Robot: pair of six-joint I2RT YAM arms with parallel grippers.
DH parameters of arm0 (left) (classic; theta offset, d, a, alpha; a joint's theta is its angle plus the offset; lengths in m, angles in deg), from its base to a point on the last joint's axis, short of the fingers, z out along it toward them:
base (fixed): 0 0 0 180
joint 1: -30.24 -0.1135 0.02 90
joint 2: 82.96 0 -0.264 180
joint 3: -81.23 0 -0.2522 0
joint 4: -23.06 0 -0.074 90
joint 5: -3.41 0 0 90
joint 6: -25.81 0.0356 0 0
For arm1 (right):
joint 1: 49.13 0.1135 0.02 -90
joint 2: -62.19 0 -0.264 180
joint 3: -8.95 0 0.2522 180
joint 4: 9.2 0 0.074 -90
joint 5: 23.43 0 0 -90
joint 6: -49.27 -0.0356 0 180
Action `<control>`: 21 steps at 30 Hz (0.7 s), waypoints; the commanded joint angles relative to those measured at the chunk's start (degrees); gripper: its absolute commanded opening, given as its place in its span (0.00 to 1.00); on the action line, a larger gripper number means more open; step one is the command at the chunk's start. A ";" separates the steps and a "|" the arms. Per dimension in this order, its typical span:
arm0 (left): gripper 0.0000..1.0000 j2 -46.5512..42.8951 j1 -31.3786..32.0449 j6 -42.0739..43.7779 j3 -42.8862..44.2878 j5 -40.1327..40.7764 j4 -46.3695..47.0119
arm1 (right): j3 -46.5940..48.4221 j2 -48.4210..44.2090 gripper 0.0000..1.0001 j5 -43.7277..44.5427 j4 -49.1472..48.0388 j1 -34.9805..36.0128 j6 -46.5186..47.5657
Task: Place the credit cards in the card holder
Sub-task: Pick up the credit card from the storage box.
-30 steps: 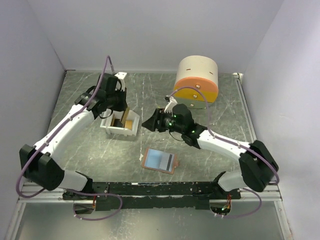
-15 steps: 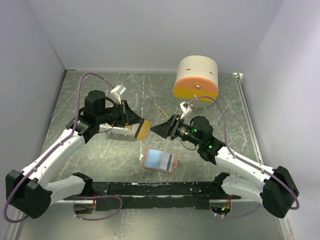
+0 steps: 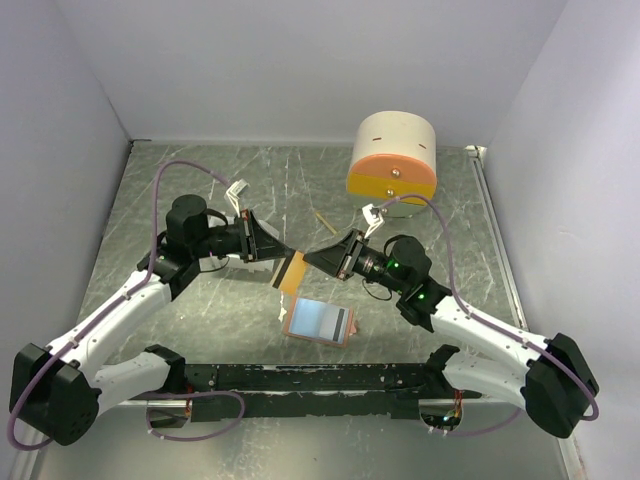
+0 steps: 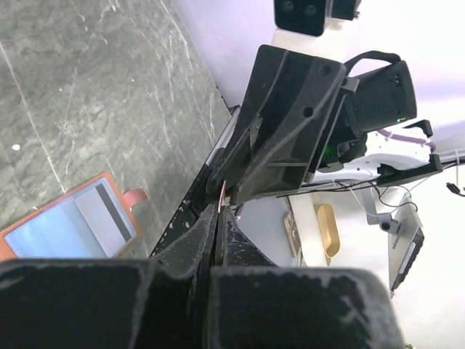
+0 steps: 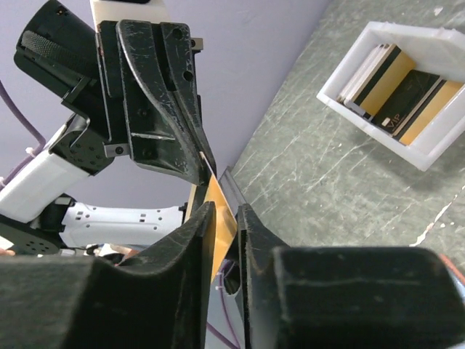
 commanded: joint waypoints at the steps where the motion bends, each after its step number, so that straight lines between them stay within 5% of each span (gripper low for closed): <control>1: 0.07 -0.94 -0.31 -1.65 -0.20 -1.97 3.77 | -1.21 -0.46 0.13 -1.67 -3.29 -0.22 -0.37; 5: 0.14 -0.79 -0.31 -0.06 0.68 -0.46 0.47 | -1.76 -1.73 0.00 -1.06 -2.60 -0.27 0.31; 10: 0.49 -0.76 -0.32 4.63 3.24 2.87 -7.01 | -1.00 -3.02 0.00 0.27 3.10 -0.34 3.37; 12: 0.55 -0.94 -0.31 7.56 4.47 5.15 -11.82 | -0.72 -3.81 0.00 1.48 7.44 -0.29 5.46; 17: 0.49 -1.29 -0.31 13.58 6.20 11.80 -21.42 | -0.65 -5.67 0.00 5.15 18.43 -0.72 7.87; 21: 0.28 -0.45 -0.22 15.56 5.13 14.11 -24.73 | 0.72 -6.28 0.00 9.83 28.54 -0.94 8.52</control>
